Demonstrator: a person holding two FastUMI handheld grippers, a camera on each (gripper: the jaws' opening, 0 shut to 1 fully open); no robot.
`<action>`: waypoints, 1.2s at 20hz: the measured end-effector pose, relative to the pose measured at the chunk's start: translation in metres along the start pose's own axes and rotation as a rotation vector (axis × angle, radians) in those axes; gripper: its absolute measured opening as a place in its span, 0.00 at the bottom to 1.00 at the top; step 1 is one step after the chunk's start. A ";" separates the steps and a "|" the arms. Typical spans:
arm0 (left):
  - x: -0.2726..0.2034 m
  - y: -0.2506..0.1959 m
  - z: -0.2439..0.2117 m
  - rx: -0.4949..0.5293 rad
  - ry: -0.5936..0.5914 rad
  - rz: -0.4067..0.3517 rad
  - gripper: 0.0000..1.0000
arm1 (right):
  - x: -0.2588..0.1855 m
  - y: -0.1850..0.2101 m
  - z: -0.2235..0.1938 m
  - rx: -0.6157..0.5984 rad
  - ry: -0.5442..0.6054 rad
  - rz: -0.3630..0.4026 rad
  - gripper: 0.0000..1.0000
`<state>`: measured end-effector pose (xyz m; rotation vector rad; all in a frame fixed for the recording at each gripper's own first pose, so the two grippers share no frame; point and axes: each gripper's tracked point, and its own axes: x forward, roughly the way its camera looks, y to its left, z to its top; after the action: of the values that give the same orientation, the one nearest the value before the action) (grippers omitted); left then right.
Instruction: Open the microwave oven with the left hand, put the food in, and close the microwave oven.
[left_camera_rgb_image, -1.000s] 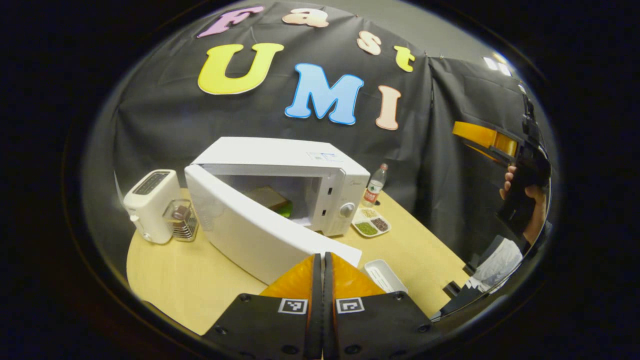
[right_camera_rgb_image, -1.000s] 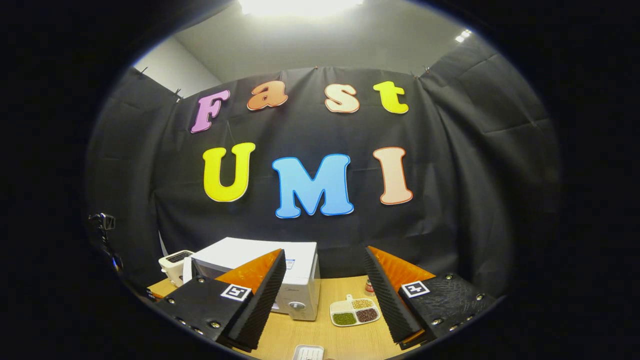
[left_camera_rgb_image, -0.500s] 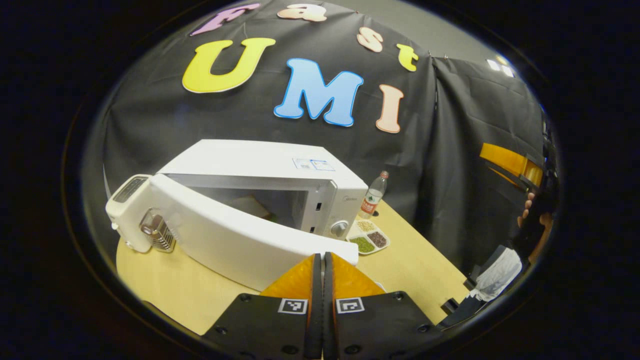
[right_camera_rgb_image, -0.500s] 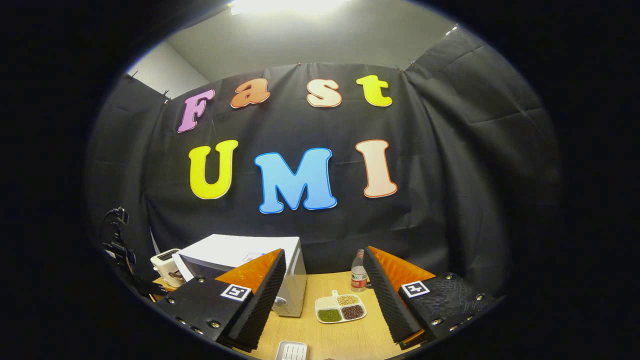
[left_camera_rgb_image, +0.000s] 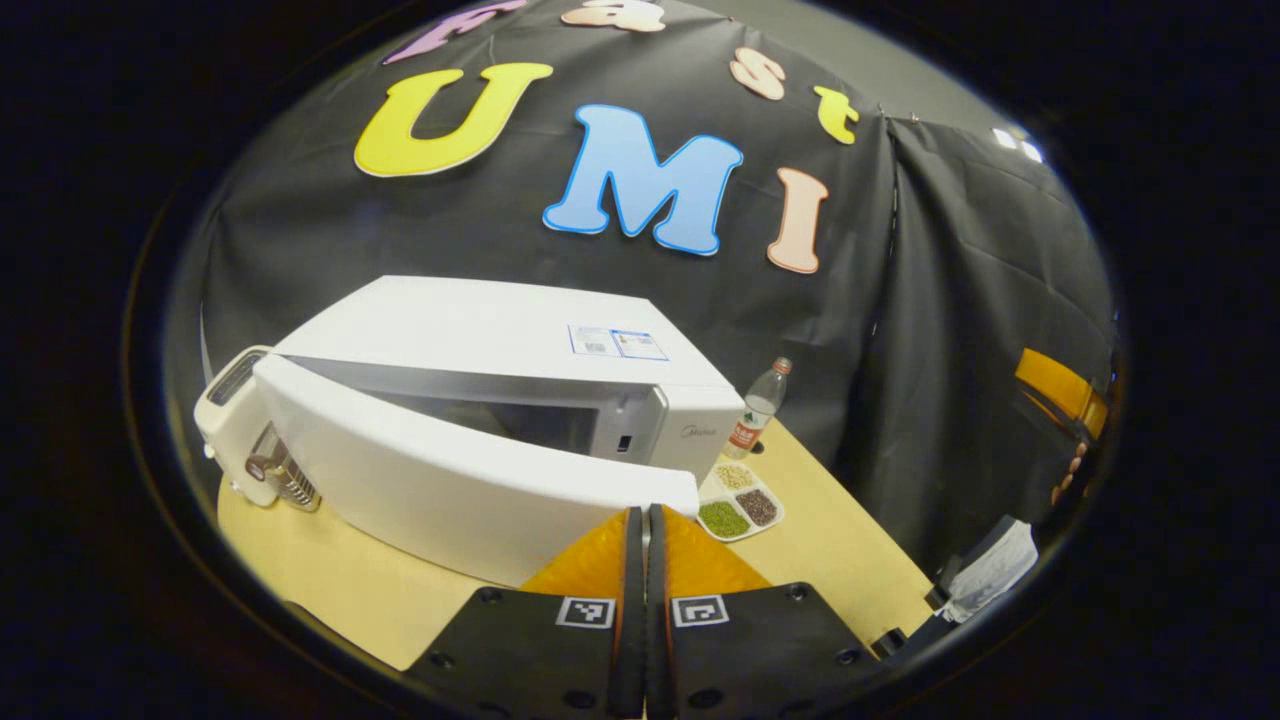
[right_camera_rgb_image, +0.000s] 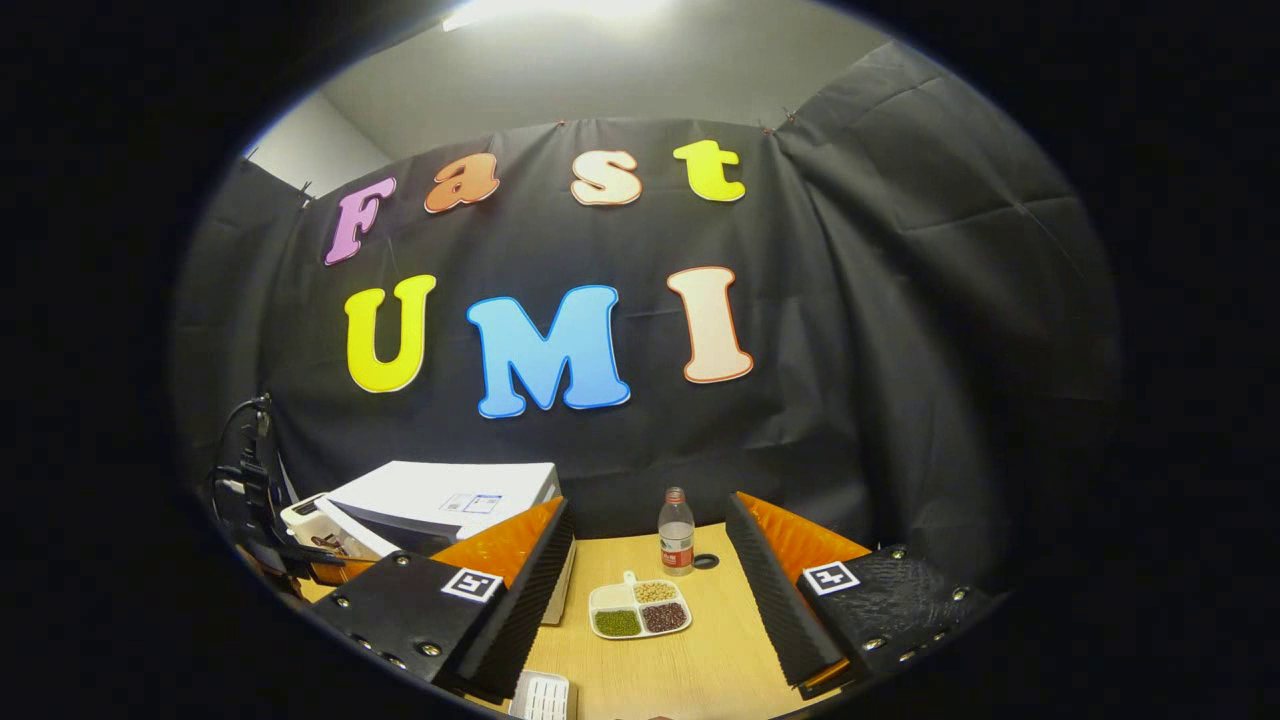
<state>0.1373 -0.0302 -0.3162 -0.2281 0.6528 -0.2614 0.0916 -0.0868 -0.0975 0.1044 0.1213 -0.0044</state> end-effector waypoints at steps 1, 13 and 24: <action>0.005 0.000 0.001 0.003 0.002 0.007 0.07 | 0.000 -0.004 0.000 0.004 0.001 -0.003 0.93; 0.065 0.005 0.027 -0.010 -0.030 0.061 0.07 | 0.005 -0.035 0.006 -0.030 0.015 0.001 0.93; 0.080 0.003 0.030 0.057 -0.066 0.101 0.07 | 0.018 -0.024 0.001 -0.073 0.019 0.063 0.94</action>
<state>0.2176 -0.0483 -0.3390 -0.1482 0.5894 -0.1740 0.1090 -0.1109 -0.1014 0.0355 0.1373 0.0643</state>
